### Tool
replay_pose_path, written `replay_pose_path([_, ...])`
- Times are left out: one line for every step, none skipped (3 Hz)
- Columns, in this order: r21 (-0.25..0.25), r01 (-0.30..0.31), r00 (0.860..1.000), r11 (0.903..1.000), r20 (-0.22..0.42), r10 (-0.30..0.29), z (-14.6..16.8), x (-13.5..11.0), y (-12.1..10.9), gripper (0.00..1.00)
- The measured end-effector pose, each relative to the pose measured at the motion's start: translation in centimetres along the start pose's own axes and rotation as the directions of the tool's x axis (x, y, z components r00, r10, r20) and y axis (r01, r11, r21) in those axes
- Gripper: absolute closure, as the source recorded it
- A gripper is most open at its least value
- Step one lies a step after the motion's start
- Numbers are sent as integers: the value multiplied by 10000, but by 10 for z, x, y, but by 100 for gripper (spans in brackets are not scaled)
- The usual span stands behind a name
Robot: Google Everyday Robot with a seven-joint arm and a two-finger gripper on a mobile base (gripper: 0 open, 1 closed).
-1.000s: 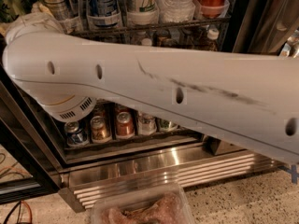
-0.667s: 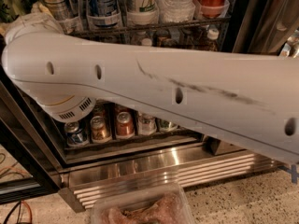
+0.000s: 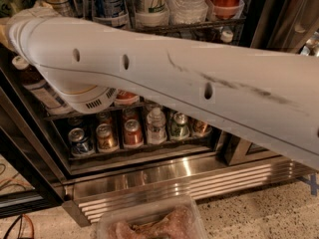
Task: Pick green can from top shelf of fridge
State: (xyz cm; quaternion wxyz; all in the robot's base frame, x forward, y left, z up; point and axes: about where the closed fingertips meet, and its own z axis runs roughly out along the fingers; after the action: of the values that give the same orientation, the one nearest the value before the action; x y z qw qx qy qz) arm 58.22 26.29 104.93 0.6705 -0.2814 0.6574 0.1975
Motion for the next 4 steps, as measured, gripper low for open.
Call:
replay_pose_path([-887, -286, 9979, 9956, 553, 336, 6, -31, 11, 32])
replay_pose_path([-1186, -153, 9963, 9928, 817, 251, 10, -45, 15, 35])
replay_pose_path([-1246, 102, 9959, 9922, 909, 12, 15, -47, 16, 35])
replay_pose_path([-1161, 263, 9974, 9929, 702, -182, 16, -35, 16, 34])
